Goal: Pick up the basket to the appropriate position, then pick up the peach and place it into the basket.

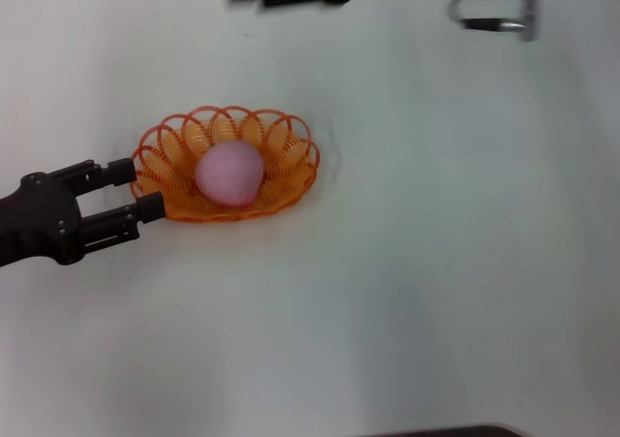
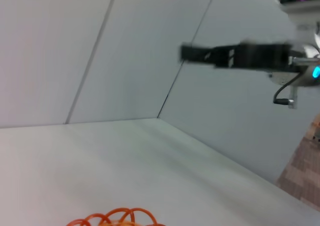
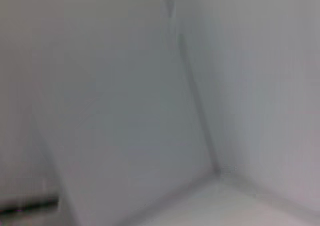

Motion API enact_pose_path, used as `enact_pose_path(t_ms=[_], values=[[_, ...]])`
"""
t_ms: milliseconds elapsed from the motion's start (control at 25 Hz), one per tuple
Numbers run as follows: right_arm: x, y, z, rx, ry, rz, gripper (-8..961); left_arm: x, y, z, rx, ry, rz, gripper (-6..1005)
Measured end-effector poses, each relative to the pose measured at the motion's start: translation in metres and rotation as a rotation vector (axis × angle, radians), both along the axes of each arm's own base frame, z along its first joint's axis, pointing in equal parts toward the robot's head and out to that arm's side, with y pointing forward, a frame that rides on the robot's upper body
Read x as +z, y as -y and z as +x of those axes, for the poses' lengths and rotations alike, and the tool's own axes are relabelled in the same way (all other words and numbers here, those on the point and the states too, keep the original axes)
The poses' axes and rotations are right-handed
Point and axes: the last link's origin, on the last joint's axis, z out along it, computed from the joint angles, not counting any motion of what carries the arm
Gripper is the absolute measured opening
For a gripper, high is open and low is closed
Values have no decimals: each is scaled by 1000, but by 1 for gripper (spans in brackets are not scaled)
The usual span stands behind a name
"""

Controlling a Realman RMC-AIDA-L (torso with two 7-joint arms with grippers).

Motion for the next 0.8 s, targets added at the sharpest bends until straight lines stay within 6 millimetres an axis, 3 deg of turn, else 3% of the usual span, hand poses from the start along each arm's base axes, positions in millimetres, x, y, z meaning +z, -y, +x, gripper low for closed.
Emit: enact_pose_path(t_ms=[200, 400, 600, 800], values=[[24, 26, 62, -17, -134, 182, 946, 2, -1, -1, 7, 2, 13, 735], [15, 65, 112, 3, -4, 184, 937, 6, -1, -4, 22, 7, 38, 735], [6, 97, 134, 58, 54, 174, 934, 10, 1, -9, 27, 0, 67, 735], [7, 104, 142, 54, 85, 150, 930, 14, 6, -15, 24, -20, 97, 735]])
